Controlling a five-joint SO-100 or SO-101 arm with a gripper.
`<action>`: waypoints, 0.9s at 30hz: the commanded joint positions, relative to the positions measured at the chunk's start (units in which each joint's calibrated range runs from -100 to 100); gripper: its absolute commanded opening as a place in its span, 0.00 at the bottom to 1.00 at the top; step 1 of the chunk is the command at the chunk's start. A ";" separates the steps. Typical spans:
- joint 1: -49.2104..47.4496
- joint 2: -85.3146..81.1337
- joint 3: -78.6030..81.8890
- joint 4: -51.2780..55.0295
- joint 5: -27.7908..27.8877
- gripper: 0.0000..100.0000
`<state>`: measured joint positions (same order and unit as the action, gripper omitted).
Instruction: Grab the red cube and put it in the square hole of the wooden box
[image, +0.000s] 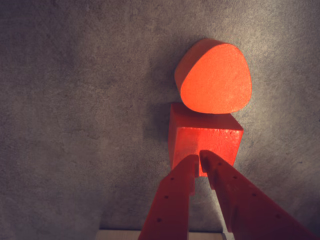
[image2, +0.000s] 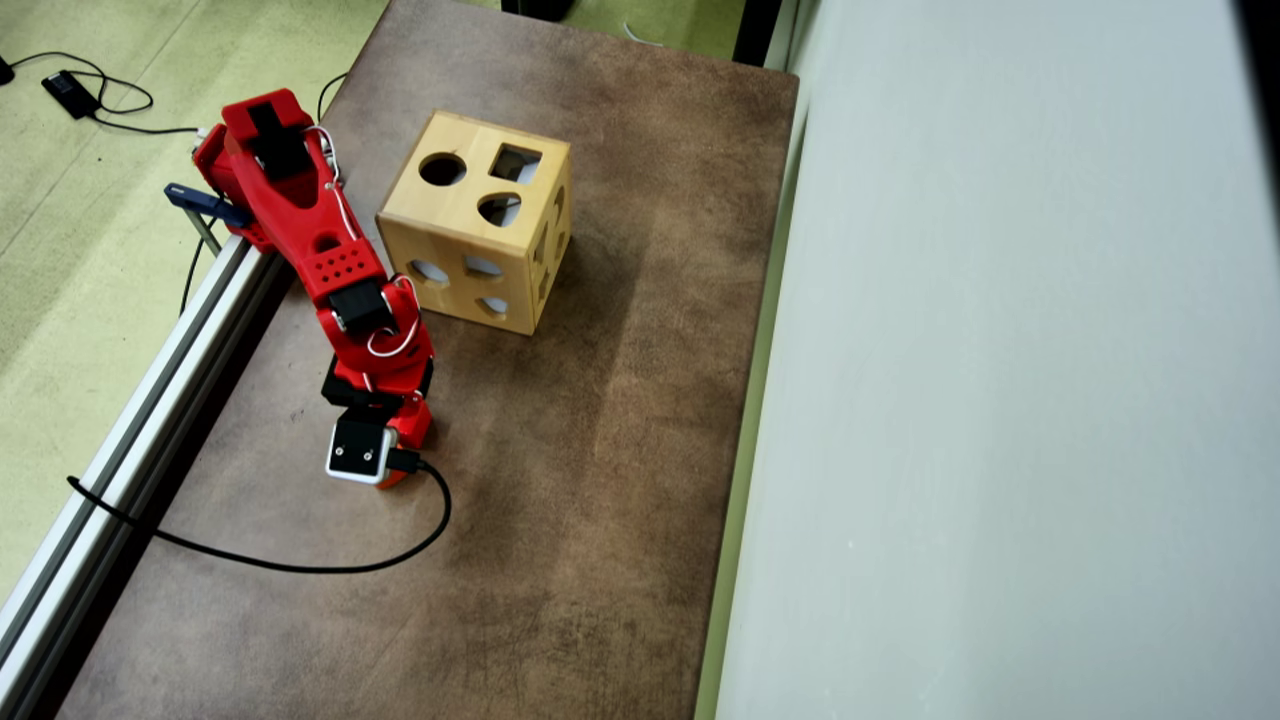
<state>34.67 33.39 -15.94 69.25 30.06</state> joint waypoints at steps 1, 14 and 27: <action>0.24 -4.30 -2.40 2.12 -0.29 0.01; 3.14 -7.19 -2.49 9.76 -1.86 0.37; 3.59 -2.01 -2.67 9.20 -1.81 0.39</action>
<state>38.05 30.76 -16.03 78.93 28.11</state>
